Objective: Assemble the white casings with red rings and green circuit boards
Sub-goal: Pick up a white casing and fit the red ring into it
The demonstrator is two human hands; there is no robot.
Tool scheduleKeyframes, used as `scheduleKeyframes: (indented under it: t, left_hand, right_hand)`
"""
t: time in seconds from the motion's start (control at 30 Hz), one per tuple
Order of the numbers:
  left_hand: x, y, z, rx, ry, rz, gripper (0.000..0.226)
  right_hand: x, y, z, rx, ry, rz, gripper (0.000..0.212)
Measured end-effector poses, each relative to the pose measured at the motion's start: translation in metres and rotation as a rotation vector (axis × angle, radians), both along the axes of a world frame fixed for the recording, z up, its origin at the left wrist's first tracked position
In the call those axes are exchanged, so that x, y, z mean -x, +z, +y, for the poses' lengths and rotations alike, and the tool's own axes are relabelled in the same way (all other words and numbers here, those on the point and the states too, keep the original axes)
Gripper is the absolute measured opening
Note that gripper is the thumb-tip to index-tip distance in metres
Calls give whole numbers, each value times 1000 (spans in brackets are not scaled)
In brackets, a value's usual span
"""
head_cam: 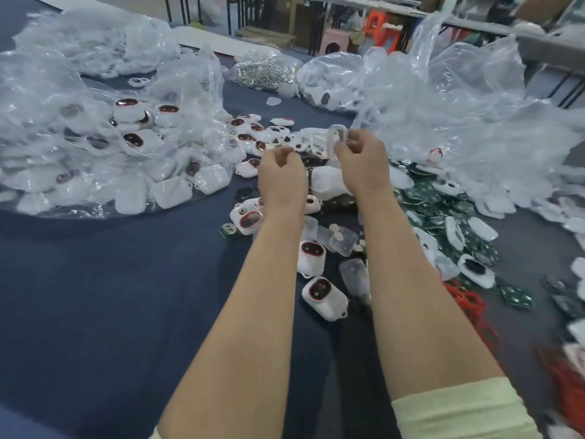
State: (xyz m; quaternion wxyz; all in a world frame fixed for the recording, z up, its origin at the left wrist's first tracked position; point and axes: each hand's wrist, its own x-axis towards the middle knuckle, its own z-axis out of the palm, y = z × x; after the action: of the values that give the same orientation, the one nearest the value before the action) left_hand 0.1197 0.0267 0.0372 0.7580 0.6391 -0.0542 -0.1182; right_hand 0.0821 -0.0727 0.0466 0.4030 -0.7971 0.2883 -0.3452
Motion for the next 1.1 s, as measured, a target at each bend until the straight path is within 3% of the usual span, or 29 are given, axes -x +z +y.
scheduleKeyframes:
  t: [0.07, 0.2, 0.27, 0.33, 0.47, 0.57, 0.67, 0.77, 0.87, 1.1]
  left_hand:
    - [15, 2, -4, 11, -61, -9, 14]
    - [48, 8, -12, -21, -280, 21, 48]
    - [66, 8, -16, -30, -348, 41, 54]
    - [85, 5, -18, -22, -403, 52, 48]
    - [118, -7, -25, -63, -529, -60, 36]
    - [135, -15, -28, -37, -580, -115, 31]
    - [139, -23, -27, 12, -539, -103, 17]
    - [131, -29, -27, 13, -499, -94, 24]
    - [126, -32, -26, 54, -433, -75, 24]
    - [121, -35, -24, 124, -299, -3, 15]
  right_hand:
    - [23, 5, 5, -13, 1, -64, 15]
    - [82, 6, 12, 80, 108, -61, 8]
    - [114, 6, 10, 60, 164, -28, 8]
    - [140, 4, 7, 70, 179, 27, 19]
    - [172, -4, 1, 131, 52, 43, 5]
    - [183, -13, 2, 160, -63, -19, 13]
    - [186, -21, 5, 154, -32, 9, 11]
    - [186, -22, 7, 77, 24, -2, 10]
    - [186, -19, 7, 26, -80, -26, 16]
    - [205, -13, 1, 50, -170, 576, 8]
